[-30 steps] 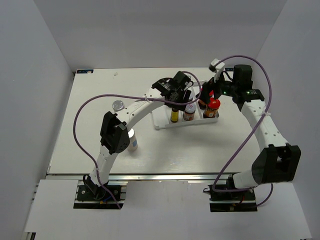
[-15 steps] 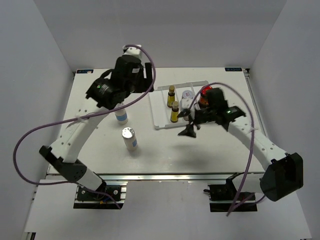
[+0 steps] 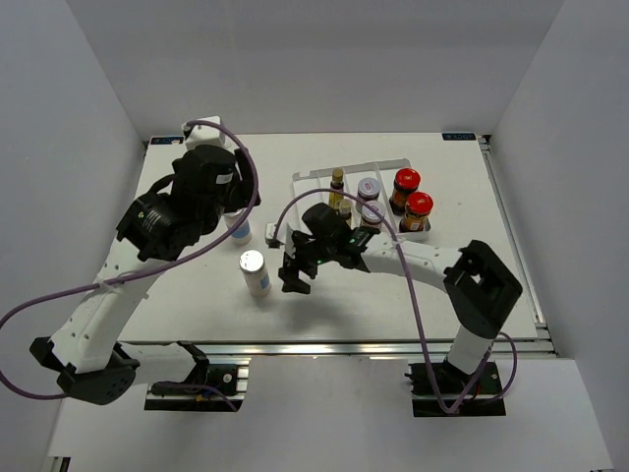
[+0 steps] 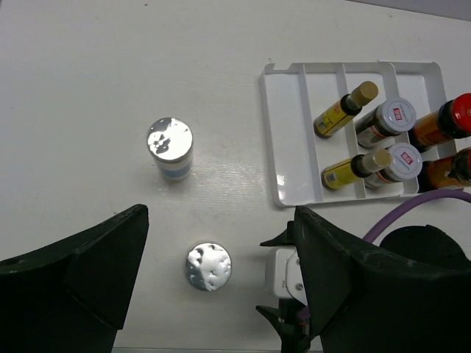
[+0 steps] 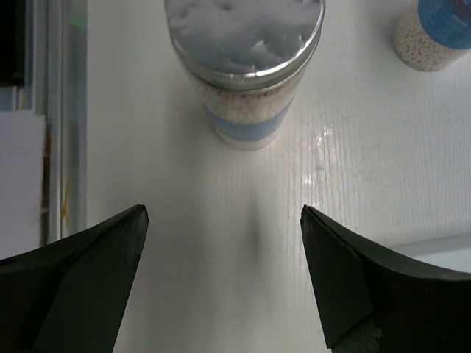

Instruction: Organize the condiment bottles

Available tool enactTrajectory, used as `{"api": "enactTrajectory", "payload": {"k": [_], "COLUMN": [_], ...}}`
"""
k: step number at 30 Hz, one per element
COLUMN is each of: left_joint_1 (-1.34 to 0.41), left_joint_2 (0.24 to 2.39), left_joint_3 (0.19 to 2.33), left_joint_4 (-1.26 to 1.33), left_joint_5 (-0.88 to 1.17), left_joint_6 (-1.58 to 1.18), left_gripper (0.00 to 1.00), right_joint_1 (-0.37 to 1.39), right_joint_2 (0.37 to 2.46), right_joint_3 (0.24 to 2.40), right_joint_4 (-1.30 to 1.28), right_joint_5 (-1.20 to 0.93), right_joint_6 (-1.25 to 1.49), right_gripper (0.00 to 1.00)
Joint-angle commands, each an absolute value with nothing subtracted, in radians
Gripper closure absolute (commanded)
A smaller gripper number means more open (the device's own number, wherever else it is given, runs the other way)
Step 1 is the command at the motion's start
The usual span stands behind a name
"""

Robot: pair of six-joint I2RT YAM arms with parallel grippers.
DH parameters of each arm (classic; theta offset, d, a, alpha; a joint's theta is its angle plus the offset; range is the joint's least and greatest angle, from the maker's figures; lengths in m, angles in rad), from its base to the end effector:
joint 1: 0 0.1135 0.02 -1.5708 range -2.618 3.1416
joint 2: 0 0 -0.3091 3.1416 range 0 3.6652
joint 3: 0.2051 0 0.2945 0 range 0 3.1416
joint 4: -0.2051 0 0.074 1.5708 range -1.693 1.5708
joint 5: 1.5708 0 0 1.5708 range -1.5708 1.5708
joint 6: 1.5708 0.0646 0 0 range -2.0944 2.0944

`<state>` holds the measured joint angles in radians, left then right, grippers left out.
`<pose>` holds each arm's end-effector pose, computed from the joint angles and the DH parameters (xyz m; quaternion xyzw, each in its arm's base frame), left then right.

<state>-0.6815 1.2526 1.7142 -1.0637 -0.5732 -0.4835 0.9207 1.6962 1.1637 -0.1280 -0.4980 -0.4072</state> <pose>0.2243 -0.1369 0.5165 -0.0471 0.8577 -0.0368 0.5106 0.2422 0.3695 0.2452 -0.6217 0.6188 0.3223 0.3559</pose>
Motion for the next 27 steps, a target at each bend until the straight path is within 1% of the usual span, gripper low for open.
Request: {"api": "enactTrajectory", "payload": {"k": [1, 6, 10, 13, 20, 23, 26, 27], "left_joint_1": [-0.678, -0.678, -0.677, -0.678, -0.678, -0.678, -0.678, -0.678], "left_joint_2": [1.19, 1.18, 1.17, 1.169, 1.158, 1.152, 1.152, 1.152], "left_joint_3": [1.698, 1.717, 1.717, 1.707, 1.687, 1.686, 1.677, 1.675], "left_joint_4": [-1.12, -1.181, -1.187, -1.187, -1.19, -1.195, -1.197, -1.197], "left_joint_5": [-0.655, -0.718, -0.73, -0.726, -0.723, -0.726, -0.726, -0.724], "left_joint_6": [-0.535, -0.545, -0.543, -0.545, -0.569, -0.577, -0.589, -0.591], "left_gripper": [0.11, 0.1, 0.1, 0.1, 0.1, 0.1, 0.1, 0.1], "right_joint_1": [0.966, 1.005, 1.031, 1.031, 1.038, 1.037, 1.035, 1.035], "right_joint_2": [1.735, 1.812, 1.885, 1.94, 1.98, 1.976, 1.947, 1.938], "right_joint_3": [1.216, 1.287, 1.365, 1.419, 1.466, 1.454, 1.407, 1.398], "right_joint_4": [0.03, 0.087, 0.095, 0.097, 0.104, 0.109, 0.136, 0.153], "right_joint_5": [-0.385, -0.384, -0.301, -0.288, -0.296, -0.308, -0.356, -0.373], "right_joint_6": [-0.333, -0.336, -0.319, -0.287, -0.291, -0.305, -0.328, -0.333], "right_gripper": [0.11, 0.11, 0.11, 0.11, 0.11, 0.17, 0.31, 0.43]}}
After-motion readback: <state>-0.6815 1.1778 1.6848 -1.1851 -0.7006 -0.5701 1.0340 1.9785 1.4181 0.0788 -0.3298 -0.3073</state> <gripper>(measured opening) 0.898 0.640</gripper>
